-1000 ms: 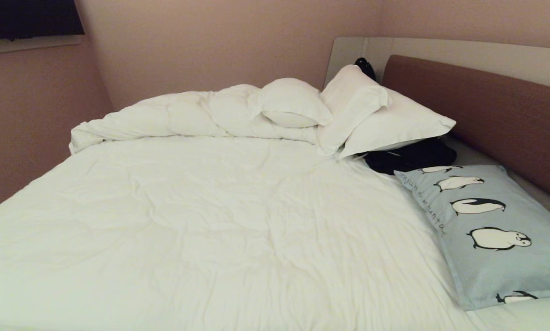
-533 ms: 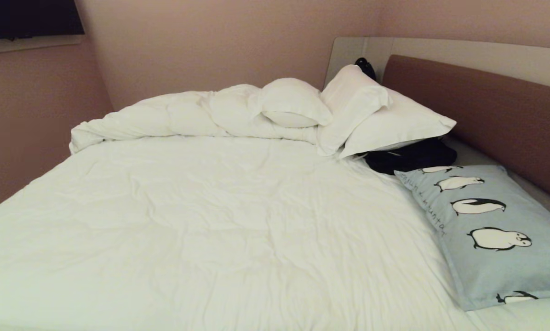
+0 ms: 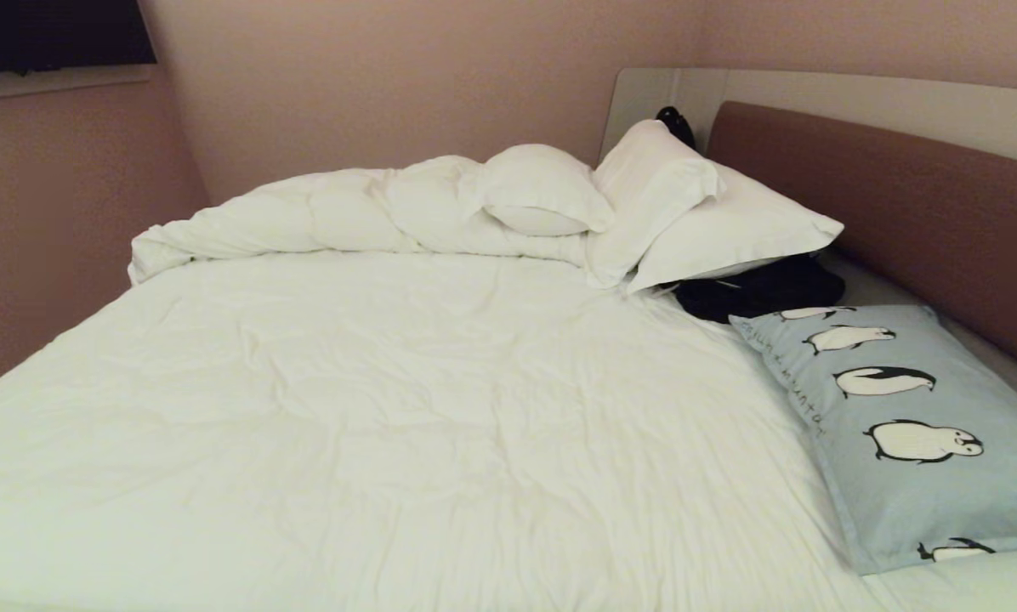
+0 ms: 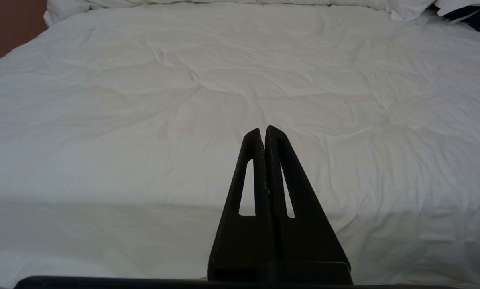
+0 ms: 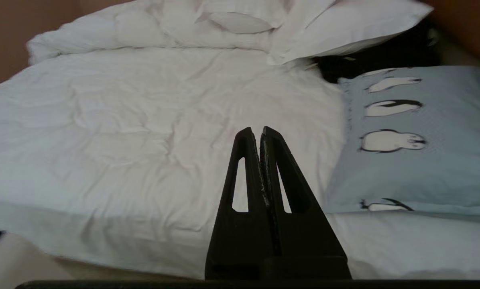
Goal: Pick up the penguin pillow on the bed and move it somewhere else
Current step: Pick up the pillow
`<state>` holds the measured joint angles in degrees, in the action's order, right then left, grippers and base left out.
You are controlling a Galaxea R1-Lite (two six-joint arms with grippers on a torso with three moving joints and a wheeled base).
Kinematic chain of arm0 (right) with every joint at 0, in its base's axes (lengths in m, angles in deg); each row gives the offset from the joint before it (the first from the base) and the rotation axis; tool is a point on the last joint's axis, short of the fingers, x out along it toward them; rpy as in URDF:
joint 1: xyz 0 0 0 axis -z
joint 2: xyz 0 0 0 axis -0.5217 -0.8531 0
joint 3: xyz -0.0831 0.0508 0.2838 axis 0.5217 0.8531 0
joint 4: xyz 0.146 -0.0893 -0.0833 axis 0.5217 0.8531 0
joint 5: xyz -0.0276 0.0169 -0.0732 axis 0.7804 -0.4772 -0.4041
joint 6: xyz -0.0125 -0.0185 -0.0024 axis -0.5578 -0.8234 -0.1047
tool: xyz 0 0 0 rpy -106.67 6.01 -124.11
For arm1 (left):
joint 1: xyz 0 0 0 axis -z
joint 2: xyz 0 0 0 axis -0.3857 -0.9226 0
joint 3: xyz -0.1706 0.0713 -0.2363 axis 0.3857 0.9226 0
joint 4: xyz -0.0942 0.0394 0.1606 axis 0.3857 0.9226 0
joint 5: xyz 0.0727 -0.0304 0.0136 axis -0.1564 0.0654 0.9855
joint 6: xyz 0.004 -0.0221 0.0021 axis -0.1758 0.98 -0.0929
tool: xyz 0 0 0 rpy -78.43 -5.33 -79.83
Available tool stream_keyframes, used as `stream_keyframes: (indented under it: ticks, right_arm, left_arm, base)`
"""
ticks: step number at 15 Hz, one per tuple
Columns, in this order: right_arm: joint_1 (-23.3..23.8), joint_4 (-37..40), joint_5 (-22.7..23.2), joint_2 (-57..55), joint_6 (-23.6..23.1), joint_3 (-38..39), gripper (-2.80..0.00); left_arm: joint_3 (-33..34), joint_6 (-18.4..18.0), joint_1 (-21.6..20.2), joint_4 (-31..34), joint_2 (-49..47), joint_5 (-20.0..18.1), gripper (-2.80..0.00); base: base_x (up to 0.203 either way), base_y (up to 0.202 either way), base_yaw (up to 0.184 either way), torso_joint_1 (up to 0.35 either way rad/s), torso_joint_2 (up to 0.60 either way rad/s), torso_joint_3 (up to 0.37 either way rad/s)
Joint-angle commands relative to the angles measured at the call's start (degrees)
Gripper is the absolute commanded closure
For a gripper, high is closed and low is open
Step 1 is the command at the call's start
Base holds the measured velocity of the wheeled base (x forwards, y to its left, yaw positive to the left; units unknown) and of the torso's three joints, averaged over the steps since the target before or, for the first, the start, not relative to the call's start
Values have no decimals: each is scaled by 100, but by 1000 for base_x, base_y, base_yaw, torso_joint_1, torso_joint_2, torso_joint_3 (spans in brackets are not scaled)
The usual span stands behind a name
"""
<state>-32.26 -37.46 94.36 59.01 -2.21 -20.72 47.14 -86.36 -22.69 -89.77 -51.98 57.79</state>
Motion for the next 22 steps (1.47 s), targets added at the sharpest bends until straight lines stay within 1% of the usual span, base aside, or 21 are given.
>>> stream_keyframes:
  ticks: [1,2,4,5,6,7,11,12,18,22]
  right_arm:
    - [-9,-184,-447,443,-44,250,0]
    - [-3,-354,-698,685,-105,389,0]
    - [2,-685,-1164,1101,-411,640,0]
    - [2,-1014,-1483,1180,-554,777,0]
    - [2,-1341,-1651,1185,-601,946,0]
    - [3,-1679,-1715,1186,-642,1210,0]
    - [3,-2629,-1738,1187,-1064,2864,0]
    - [3,-2773,-1711,1189,-1138,3137,0]
    - [3,-2952,-1357,1188,-1154,4127,0]
    - [3,-2923,-1005,1187,-1095,4246,0]
  left_arm:
    - [0,0,0,0,2,2,0]
    - [0,0,0,0,2,2,0]
    - [0,0,0,0,2,2,0]
    - [0,0,0,0,2,2,0]
    - [0,0,0,0,2,2,0]
    - [0,0,0,0,2,2,0]
    - [0,0,0,0,2,2,0]
    - [0,0,0,0,2,2,0]
    - [0,0,0,0,2,2,0]
    - [0,0,0,0,2,2,0]
  base:
    - [0,0,0,0,0,0]
    - [0,0,0,0,0,0]
    - [0,0,0,0,0,0]
    - [0,0,0,0,0,0]
    - [0,0,0,0,0,0]
    - [0,0,0,0,0,0]
    - [0,0,0,0,0,0]
    - [0,0,0,0,0,0]
    - [0,0,0,0,0,0]
    - [0,0,0,0,0,0]
